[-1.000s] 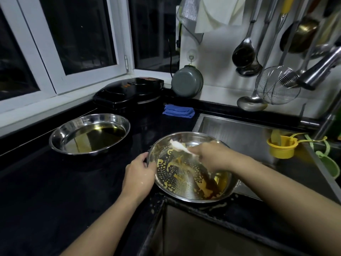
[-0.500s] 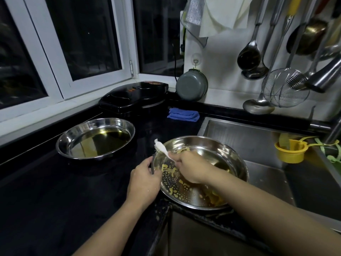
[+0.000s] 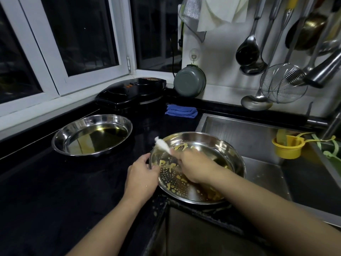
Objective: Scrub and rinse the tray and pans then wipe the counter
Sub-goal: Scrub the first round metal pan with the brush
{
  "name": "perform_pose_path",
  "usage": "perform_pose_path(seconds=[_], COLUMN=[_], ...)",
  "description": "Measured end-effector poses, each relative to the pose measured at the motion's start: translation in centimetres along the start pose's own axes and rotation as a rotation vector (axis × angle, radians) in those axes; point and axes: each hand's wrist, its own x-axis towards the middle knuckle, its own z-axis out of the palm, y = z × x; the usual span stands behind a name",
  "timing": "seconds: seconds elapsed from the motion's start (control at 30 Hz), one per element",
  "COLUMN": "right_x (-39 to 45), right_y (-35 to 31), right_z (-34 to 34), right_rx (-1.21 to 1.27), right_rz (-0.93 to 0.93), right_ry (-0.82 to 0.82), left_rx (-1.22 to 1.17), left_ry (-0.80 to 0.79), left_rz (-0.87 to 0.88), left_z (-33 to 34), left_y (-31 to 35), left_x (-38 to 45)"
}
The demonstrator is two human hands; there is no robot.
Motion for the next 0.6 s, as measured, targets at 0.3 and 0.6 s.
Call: perform_pose_path(seconds=[0.3,0.6], right_x=[0.0,7.6], right_y=[1.2,1.6], right_z=[-3.2,-12.2], right_rx=[0.012,0.074], right_rz=[0.317,0.361], right_ry=[0.097,0.014], left_rx=[-0.007,-0.022], left_ry=[-0.002,-0.023], left_rz=[-0.006,0.013], left_z=[0.1,0.1], left_y=[0.1,-0.1], left_x=[-0.1,-0.2])
